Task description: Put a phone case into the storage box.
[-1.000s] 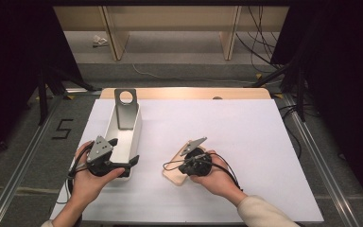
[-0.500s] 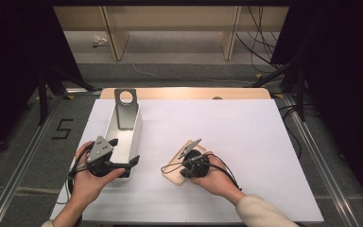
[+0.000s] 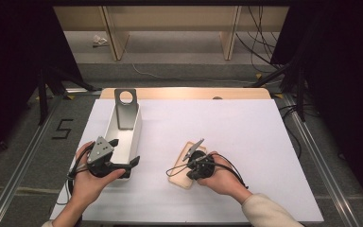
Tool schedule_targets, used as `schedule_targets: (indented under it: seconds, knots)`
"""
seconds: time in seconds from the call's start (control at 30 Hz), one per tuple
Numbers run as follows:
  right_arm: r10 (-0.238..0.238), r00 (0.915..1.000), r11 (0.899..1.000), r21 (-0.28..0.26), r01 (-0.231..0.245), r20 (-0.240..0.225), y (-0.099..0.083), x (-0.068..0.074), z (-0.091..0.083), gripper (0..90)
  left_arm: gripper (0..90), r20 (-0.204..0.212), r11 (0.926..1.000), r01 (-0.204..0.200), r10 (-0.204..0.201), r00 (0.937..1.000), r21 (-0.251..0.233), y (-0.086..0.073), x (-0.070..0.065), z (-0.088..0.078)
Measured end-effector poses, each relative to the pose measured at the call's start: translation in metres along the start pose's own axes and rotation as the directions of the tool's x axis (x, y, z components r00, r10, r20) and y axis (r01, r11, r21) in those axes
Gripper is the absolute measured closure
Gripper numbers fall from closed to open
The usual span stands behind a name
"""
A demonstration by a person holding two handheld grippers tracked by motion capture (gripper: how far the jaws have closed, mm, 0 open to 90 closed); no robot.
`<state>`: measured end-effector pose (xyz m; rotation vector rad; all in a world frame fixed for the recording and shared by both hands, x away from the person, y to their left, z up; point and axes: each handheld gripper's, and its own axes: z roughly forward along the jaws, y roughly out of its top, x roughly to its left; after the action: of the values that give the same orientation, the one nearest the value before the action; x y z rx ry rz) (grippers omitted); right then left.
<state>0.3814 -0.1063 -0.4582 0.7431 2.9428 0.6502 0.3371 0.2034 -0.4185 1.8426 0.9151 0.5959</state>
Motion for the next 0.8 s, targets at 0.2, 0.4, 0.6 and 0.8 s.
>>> schedule_targets:
  seconds: [0.2,0.4,0.6,0.8]
  knots:
    - [-0.03,0.9995,0.999,0.04,0.03,0.004,-0.009,-0.007,-0.007,90.0,4.4,0.004,1.0,-0.002,0.002,1.0,0.003,0.0,-0.002,0.001]
    - [-0.038,0.9993,0.997,0.062,0.038,-0.003,-0.014,-0.013,-0.01,90.0,4.5,0.007,1.0,-0.003,0.003,1.0,0.003,0.0,-0.002,0.001]
    - [-0.038,0.9992,0.995,0.091,0.037,0.009,-0.019,-0.018,-0.012,90.0,4.6,0.008,1.0,-0.005,0.005,1.0,0.001,0.0,-0.002,0.001]
    - [-0.035,0.9993,0.994,0.102,0.033,0.016,-0.022,-0.02,-0.013,90.0,4.6,0.012,1.0,-0.005,0.005,0.9999,0.002,0.0,-0.003,0.001]
